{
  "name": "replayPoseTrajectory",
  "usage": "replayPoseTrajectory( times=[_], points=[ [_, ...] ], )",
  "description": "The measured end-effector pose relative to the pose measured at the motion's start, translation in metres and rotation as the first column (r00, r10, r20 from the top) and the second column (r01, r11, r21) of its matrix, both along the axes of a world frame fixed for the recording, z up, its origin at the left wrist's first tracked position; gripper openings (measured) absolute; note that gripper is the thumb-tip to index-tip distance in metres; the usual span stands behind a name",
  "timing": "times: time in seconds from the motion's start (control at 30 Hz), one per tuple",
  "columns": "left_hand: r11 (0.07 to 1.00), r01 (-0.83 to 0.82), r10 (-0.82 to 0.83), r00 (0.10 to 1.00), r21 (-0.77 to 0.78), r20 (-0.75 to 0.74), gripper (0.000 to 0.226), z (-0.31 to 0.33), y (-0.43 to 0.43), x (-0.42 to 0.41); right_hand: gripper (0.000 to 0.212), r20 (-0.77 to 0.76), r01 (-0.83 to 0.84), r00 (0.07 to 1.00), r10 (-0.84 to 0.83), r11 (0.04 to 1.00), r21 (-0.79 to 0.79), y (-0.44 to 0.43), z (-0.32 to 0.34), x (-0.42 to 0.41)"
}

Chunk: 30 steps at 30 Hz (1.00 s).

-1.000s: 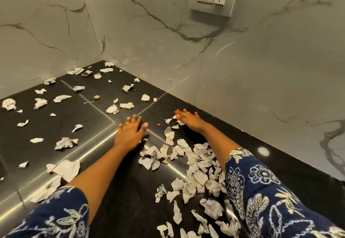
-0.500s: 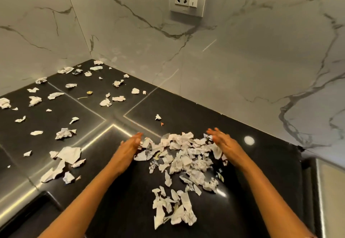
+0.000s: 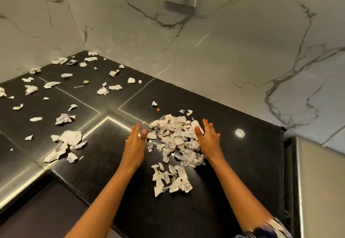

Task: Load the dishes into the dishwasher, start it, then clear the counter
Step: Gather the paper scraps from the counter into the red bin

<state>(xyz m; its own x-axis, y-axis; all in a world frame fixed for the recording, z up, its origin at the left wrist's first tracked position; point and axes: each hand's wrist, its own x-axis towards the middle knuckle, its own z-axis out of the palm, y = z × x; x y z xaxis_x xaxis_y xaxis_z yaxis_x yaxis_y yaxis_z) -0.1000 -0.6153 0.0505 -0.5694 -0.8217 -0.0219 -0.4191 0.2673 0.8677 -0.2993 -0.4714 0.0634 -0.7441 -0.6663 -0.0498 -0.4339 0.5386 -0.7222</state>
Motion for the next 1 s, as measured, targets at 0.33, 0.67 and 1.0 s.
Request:
replayPoseTrajectory(
  times=[0.33, 0.67, 1.0],
  points=[
    [0.906, -0.12, 0.365, 0.708, -0.406, 0.605, 0.1, -0.03, 0.002, 0.105, 0.102, -0.418, -0.208, 0.832, 0.365, 0.903, 0.375, 0.02, -0.05, 0.106],
    [0.883, -0.152, 0.335, 0.867, -0.444, 0.369, 0.073, -0.016, -0.021, 0.092, 0.091, -0.501, -0.122, 0.836, 0.222, 0.967, 0.224, -0.047, -0.034, 0.083],
    [0.891, -0.274, 0.435, 0.741, -0.363, 0.511, 0.068, -0.028, -0.13, 0.127, 0.062, -0.486, -0.239, 0.844, 0.226, 0.97, 0.036, -0.108, -0.043, 0.139]
  ],
)
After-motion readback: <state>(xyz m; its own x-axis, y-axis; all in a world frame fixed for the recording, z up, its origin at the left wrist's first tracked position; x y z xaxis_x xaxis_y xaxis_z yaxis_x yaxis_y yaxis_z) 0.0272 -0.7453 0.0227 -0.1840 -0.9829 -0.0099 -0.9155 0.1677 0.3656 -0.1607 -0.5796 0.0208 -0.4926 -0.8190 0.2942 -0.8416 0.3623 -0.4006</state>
